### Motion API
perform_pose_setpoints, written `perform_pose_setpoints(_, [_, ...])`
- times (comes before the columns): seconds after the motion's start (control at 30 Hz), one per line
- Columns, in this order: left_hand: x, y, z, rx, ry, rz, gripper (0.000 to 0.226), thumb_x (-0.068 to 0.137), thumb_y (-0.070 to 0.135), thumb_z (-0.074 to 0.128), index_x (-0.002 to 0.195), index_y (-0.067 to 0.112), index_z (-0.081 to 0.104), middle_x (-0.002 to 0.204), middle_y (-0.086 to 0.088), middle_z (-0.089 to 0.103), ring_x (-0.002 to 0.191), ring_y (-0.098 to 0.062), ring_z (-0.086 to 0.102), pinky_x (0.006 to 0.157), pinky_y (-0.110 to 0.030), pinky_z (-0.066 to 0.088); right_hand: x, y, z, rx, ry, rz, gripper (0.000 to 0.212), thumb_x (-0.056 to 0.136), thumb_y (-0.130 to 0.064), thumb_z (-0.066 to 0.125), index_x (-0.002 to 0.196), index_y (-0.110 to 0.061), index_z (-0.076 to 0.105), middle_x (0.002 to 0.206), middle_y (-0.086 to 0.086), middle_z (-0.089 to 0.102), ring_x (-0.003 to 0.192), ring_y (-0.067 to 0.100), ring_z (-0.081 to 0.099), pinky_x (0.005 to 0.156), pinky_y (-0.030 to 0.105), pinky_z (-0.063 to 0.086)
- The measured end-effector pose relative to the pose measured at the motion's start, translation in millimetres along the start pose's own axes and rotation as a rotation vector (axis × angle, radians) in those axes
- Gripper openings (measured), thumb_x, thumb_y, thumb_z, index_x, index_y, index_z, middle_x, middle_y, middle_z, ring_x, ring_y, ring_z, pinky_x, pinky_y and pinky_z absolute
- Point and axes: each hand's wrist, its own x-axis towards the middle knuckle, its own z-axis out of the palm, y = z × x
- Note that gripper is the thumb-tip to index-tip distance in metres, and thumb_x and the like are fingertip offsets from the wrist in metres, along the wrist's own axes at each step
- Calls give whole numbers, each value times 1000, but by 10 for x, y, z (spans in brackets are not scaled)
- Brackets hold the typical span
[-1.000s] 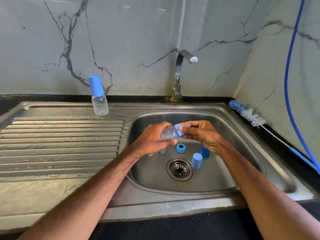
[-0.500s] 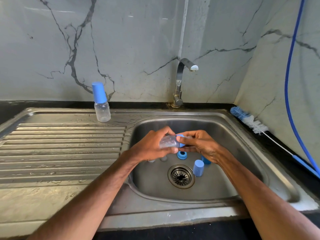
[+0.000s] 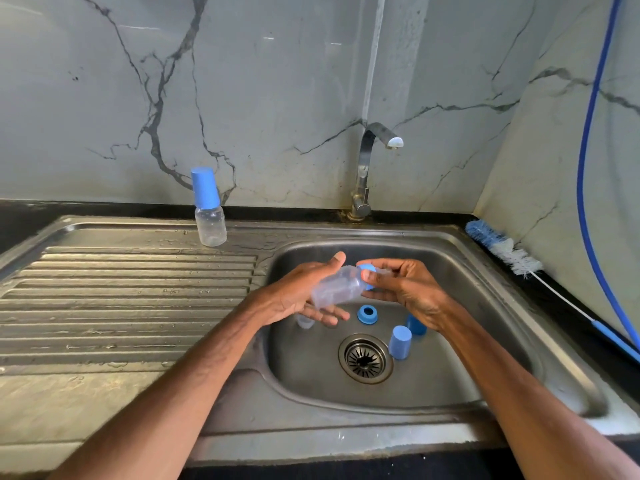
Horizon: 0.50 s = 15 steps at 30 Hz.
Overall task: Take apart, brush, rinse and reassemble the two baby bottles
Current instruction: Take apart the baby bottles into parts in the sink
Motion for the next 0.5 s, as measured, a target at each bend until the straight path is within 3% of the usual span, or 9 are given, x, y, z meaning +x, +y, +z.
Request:
perform_pose_setpoints(0.07, [6, -21, -26, -57, 133, 94, 67, 86, 53, 76, 137, 16, 53, 119, -14, 74, 102, -35, 75, 88, -53, 61, 28, 13, -44, 43, 83, 25, 60, 60, -29, 93, 113, -5, 78, 112, 17, 77, 106, 32, 75, 80, 29, 63])
perform_pose_setpoints(0.17, [32, -28, -61, -47, 239, 181, 61, 83, 30, 85, 133, 14, 53, 110, -17, 76, 96, -35, 76, 86, -50, 62, 59, 40, -107, 90, 126, 46, 55, 63, -28, 91, 111, -4, 78, 112, 18, 77, 105, 30, 76, 79, 29, 63])
perform_pose_setpoints(0.23, [17, -23, -49, 48, 260, 145, 53, 91, 51, 72, 123, 10, 62, 101, -19, 77, 87, -35, 77, 77, -41, 65, 74, 55, -125, 103, 122, 46, 52, 66, -27, 90, 111, -4, 78, 111, 18, 77, 105, 30, 75, 80, 30, 63])
perform_pose_setpoints(0.33, [1, -32, -28, 126, 233, 59, 76, 90, 77, 46, 123, 10, 61, 100, -16, 78, 82, -35, 78, 69, -38, 65, 82, 65, -133, 130, 118, 46, 46, 70, -24, 89, 110, -4, 79, 111, 16, 78, 104, 28, 76, 81, 31, 63])
perform_pose_setpoints(0.43, [34, -55, -2, 91, 219, 142, 68, 86, 64, 70, 132, 17, 55, 117, -12, 72, 88, -33, 77, 78, -47, 64, 95, 86, -139, 108, 127, 63, 46, 71, -23, 88, 111, -4, 78, 110, 15, 78, 104, 28, 76, 78, 29, 63])
perform_pose_setpoints(0.5, [47, -44, -9, 93, 272, 184, 62, 85, 49, 80, 132, 18, 54, 109, -13, 75, 79, -30, 77, 73, -44, 64, 102, 97, -150, 121, 133, 74, 44, 73, -22, 87, 112, -4, 78, 110, 15, 78, 104, 28, 76, 78, 29, 63])
